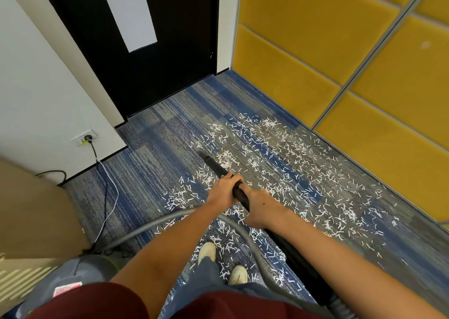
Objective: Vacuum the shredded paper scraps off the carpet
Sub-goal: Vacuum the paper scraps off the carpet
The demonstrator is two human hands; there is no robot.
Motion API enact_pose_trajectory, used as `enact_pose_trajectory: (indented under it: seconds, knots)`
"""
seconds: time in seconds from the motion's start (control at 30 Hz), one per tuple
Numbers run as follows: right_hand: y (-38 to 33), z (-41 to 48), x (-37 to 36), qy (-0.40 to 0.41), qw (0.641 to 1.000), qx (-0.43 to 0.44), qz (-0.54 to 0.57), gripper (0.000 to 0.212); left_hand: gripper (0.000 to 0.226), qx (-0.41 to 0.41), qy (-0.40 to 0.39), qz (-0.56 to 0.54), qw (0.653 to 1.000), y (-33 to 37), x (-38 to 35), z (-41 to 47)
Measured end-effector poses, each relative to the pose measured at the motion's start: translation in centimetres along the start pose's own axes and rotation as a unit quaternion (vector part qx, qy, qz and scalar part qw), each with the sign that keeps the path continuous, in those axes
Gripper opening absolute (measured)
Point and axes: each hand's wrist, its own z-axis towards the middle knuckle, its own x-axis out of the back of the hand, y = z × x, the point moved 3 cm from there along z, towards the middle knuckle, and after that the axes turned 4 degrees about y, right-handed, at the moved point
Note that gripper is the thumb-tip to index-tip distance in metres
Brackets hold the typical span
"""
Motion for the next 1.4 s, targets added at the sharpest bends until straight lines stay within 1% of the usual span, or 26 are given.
enact_pose_trajectory:
  seconds: [0.2, 0.4, 0.53, 0.67, 0.77, 0.87, 0.97, 1.07, 1.17, 1.2, 1.3, 1.4]
  knots:
    - [1.0, -1.1, -0.6, -0.001, 1.0, 0.0, -0.008, 0.078, 0.031, -0.002, -0.01, 0.001, 1.0, 0.8, -0.8, -1.1]
    - [2.2, -2.3, -0.8, 0.0, 1.0, -0.006, -0.004, 0.081, 0.042, -0.001, -0.011, 0.009, 1.0, 1.8, -2.1, -1.7]
    - [2.9, -2.9, 0.0, -0.001, 1.0, -0.001, 0.001, 0.08, 0.035, -0.005, -0.008, 0.023, 1.0, 2.9, -2.5, -1.4]
    - [2.9, -2.6, 0.8, -0.005, 1.0, 0.008, 0.001, 0.081, 0.03, -0.003, 0.018, 0.023, 1.0, 3.1, -1.8, -0.7]
    - [2.1, -1.6, 1.8, 0.0, 1.0, 0.03, -0.004, 0.08, 0.03, -0.002, 0.048, 0.023, 0.999, 2.6, -0.6, 0.2]
    - [1.0, 0.2, 2.7, 0.016, 0.999, 0.05, -0.002, 0.084, 0.032, 0.003, 0.075, 0.012, 0.997, 1.3, 1.0, 1.8]
    - [-0.2, 2.6, 3.8, 0.023, 0.998, 0.053, -0.002, 0.082, 0.031, 0.0, 0.078, -0.006, 0.997, -0.5, 2.0, 3.8]
    - [-1.6, 4.7, 4.7, 0.029, 0.998, 0.057, -0.019, 0.078, 0.036, 0.002, 0.076, -0.03, 0.997, -1.7, 3.4, 5.8]
    - [-2.7, 6.7, 5.4, 0.025, 0.998, 0.059, -0.029, 0.076, 0.047, 0.034, 0.035, -0.002, 0.999, -3.0, 4.1, 7.6]
    - [-2.9, 7.2, 5.6, 0.024, 0.998, 0.058, -0.028, 0.076, 0.046, 0.034, 0.028, -0.005, 0.999, -3.4, 4.0, 8.1]
    - [-3.1, 8.3, 6.2, 0.018, 0.998, 0.053, -0.023, 0.073, 0.034, 0.012, 0.041, -0.041, 0.998, -4.2, 3.6, 9.1]
    - [-3.0, 9.1, 6.7, 0.009, 0.999, 0.047, -0.017, 0.073, 0.031, 0.005, 0.038, -0.023, 0.999, -4.0, 4.2, 9.8]
